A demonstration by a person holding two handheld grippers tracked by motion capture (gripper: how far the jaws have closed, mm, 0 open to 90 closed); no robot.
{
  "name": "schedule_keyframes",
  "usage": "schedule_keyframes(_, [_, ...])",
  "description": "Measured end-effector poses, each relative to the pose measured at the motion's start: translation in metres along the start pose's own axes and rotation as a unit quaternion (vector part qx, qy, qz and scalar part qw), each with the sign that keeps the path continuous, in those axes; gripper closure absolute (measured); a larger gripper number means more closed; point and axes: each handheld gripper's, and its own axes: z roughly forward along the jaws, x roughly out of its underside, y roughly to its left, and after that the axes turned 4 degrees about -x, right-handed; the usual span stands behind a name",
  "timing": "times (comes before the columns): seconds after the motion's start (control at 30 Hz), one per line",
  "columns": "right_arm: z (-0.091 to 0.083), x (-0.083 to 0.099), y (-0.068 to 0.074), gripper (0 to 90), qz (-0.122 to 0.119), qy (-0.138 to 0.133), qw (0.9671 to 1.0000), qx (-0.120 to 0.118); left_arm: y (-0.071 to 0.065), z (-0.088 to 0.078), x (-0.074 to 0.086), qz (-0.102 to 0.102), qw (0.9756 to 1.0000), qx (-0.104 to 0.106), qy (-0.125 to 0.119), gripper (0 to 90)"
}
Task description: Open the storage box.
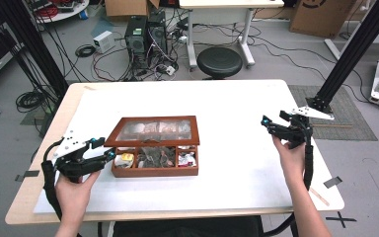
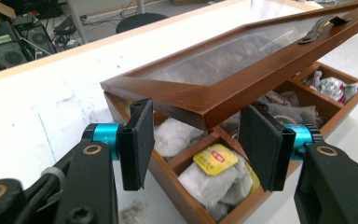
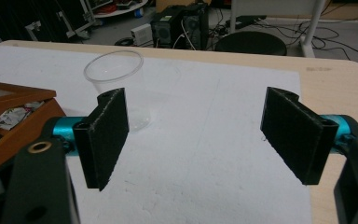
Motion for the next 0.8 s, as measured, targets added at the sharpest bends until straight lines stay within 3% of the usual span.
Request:
schedule_keyframes(0.2, [0.000,0.000,-0.001,23.6,0.001,0.000,1.0000,0.000,0.000,0.005,-0.012,0.006,1.0000,0.002,-0.001,45.5])
schedule_keyframes(0.8, [-0.001,0.000,-0.002,23.6,0.002,-0.001,1.0000,-0.001,0.005,0.006,-0.030,-0.002,0.9999,-0.003,-0.015,46.5])
